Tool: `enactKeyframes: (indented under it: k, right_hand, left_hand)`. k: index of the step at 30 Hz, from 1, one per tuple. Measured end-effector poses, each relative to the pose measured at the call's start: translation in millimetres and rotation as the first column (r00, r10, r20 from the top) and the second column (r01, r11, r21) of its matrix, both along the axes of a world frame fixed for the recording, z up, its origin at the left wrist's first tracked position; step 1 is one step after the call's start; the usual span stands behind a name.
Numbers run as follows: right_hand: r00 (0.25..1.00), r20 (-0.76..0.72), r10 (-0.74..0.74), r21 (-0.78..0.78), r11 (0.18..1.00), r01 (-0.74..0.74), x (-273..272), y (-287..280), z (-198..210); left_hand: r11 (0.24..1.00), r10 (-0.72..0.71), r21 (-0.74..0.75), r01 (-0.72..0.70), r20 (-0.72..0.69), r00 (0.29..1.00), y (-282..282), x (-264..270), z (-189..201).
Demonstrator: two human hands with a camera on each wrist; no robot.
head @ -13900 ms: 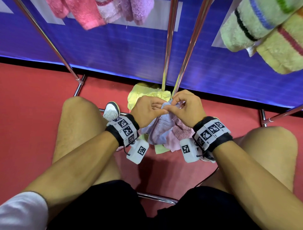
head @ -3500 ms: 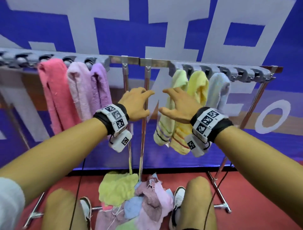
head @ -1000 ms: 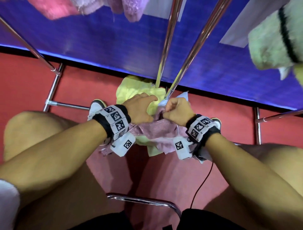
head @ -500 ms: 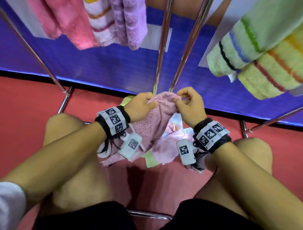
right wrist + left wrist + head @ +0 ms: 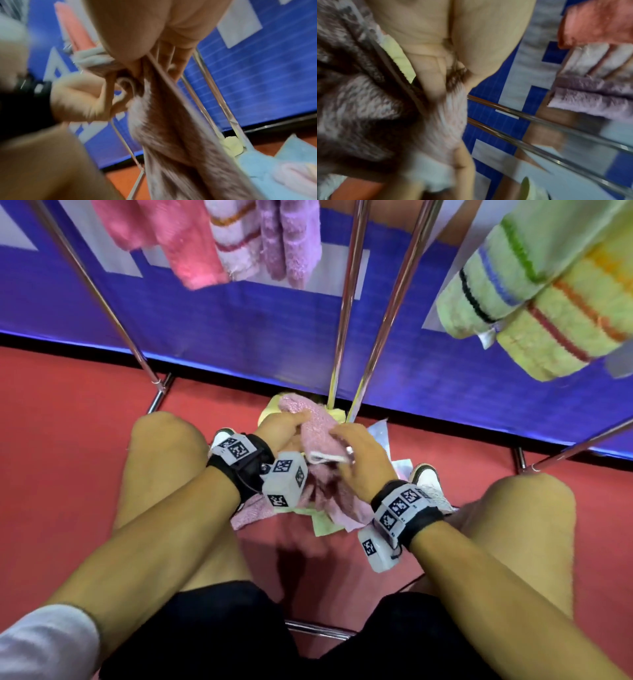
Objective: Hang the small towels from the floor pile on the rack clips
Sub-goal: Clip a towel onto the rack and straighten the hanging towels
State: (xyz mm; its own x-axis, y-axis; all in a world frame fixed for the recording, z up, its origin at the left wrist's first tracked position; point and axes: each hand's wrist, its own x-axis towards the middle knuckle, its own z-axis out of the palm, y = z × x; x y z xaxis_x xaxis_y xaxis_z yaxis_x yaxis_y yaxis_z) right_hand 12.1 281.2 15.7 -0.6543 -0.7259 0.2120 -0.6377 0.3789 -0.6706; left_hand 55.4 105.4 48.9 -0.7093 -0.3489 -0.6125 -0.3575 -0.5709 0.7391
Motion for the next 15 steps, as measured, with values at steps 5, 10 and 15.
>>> enactKeyframes:
  k: [5,10,15]
  right_hand:
    - [0.948,0.265,-0.176,-0.129,0.968,0.216,-9.6,-1.8,19.7]
    - [0.820,0.533,-0.210,-0.221,0.901,0.374,-4.8,-2.9,26.9]
    - [0.679,0.695,-0.237,-0.237,0.816,0.528,-15.3,-0.4,27.5]
  left_hand:
    - [0.987,-0.160,-0.001,0.160,-0.033,0.987,11.3,10.6,6.0]
    - [0.884,-0.415,-0.218,0.414,0.043,0.909,25.2,26.0,-5.2]
    - [0.760,-0.504,-0.487,0.431,-0.023,0.863,31.9,30.8,-12.7]
